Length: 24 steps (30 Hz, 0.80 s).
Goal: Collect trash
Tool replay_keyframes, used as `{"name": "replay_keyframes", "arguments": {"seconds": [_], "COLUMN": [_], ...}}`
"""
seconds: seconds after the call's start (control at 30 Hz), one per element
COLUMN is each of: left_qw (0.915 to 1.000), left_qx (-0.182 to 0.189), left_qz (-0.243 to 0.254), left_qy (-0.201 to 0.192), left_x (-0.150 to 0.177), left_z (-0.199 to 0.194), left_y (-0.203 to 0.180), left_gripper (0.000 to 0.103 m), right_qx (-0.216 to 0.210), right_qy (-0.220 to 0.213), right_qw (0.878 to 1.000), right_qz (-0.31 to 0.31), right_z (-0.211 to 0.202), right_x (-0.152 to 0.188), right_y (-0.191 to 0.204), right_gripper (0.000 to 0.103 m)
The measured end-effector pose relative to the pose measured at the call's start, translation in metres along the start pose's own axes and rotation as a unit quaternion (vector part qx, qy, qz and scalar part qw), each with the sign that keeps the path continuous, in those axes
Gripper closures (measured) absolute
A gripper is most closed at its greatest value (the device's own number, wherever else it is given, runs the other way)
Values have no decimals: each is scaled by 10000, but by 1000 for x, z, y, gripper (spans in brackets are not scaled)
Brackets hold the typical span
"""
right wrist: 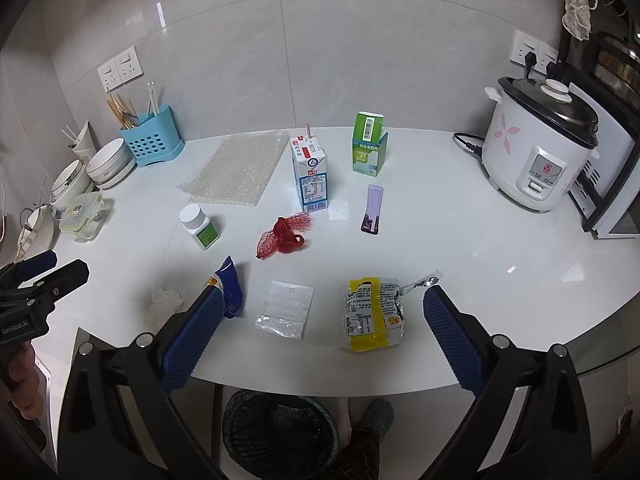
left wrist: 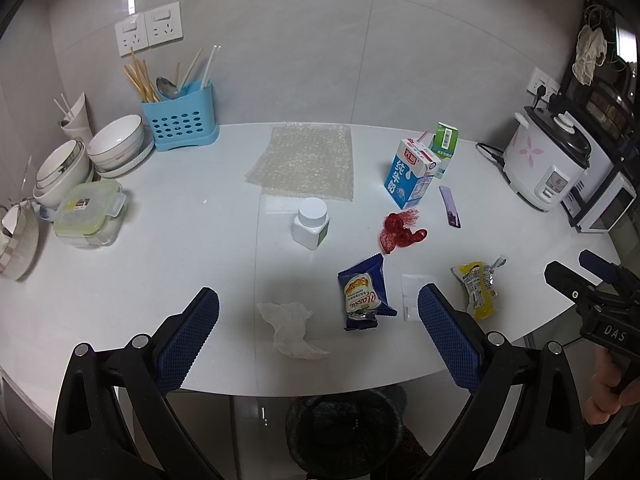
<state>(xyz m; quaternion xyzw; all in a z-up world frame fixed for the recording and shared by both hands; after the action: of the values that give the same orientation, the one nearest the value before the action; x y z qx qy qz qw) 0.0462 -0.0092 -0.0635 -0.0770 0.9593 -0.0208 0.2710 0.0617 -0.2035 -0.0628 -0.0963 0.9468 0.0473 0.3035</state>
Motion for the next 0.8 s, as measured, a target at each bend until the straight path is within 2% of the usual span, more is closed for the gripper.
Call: {"name": "replay_keyframes", "arguments": {"seconds": [0.8], "left_qw": [10000], "left_qx": [44], "left_qz": [-11], "left_qy": [43], "left_x": [0], "left_z": [1], "left_y": [0], "left_gripper": [6], "right_qx": [3], "right_qy": [-24], "right_qw": [10000], "right_qz": [-1], "right_z": [-1], "right_x": [-1], "right_y": [-1], "right_gripper": [7]}}
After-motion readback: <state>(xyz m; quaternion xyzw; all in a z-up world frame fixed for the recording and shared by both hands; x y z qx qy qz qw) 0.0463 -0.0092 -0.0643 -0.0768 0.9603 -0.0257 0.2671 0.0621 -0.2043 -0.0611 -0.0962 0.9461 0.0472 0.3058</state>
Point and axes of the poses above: each gripper's, at about its wrist camera, not at the fingertips, and z roughly the way its jaws point, y to its left, x to its underside, the point moved 8 cm from there along z, roughly the way its jaws point, and after that the axes turned 6 degrees about y, right-handed, at the moved point
